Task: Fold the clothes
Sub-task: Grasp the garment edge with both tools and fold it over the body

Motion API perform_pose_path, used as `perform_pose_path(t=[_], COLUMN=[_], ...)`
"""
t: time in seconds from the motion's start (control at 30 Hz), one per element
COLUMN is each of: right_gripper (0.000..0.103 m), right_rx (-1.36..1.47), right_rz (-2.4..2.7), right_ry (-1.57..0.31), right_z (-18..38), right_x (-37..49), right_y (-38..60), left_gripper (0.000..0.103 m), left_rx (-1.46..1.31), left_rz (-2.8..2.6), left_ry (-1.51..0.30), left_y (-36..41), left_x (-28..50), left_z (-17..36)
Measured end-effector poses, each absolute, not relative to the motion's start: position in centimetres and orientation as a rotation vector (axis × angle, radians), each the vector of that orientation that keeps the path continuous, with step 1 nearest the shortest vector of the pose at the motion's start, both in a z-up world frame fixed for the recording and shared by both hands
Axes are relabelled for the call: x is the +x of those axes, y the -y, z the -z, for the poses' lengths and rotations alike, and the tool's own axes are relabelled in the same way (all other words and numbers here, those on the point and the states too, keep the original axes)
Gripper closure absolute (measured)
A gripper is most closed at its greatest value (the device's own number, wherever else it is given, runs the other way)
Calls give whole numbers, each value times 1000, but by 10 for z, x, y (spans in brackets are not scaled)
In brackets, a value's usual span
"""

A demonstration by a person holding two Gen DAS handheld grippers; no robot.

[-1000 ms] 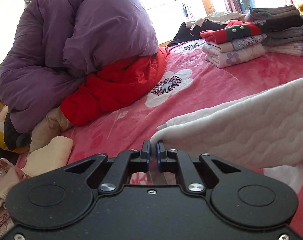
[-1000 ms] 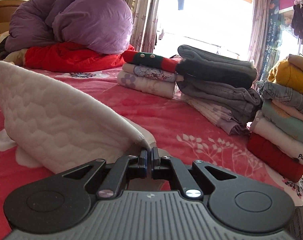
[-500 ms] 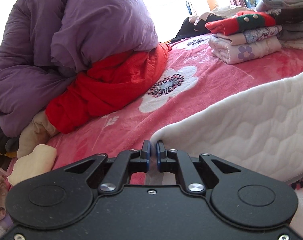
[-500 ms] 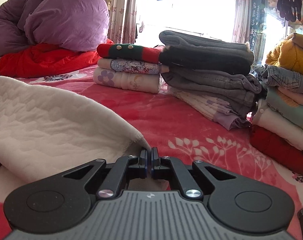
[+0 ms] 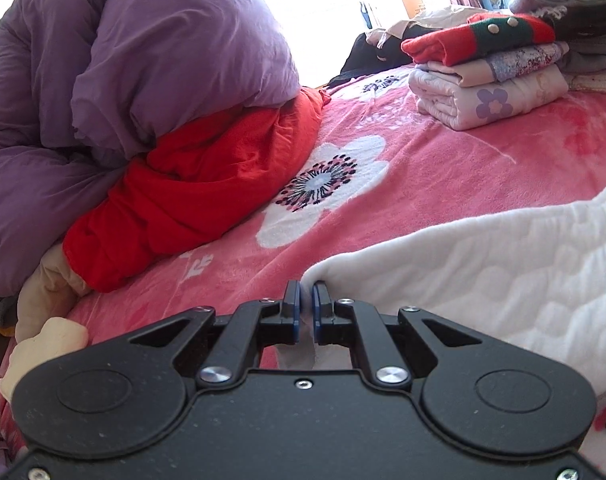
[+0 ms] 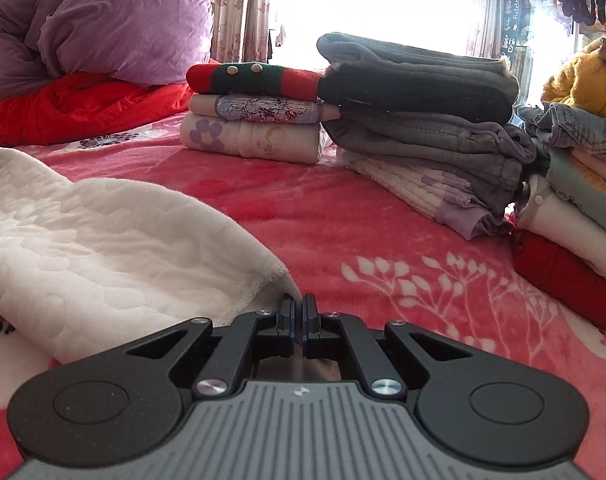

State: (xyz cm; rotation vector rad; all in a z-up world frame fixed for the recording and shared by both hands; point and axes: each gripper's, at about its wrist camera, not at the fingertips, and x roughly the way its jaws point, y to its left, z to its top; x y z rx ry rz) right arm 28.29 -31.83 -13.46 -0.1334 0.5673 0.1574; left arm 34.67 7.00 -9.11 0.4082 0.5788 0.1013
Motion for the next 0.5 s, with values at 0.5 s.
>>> perform_pose_path(t=[0.5], right_gripper=[96], right_rx=[-134], right_rz=[-143], right_ry=[-576], right_z=[138], right_x=[284], right_y=[314], left_gripper=[66], left_rx=[190], left_rz=[-220], left_ry=[-581], left_y=[-119], left_x=[338], left_z=[81])
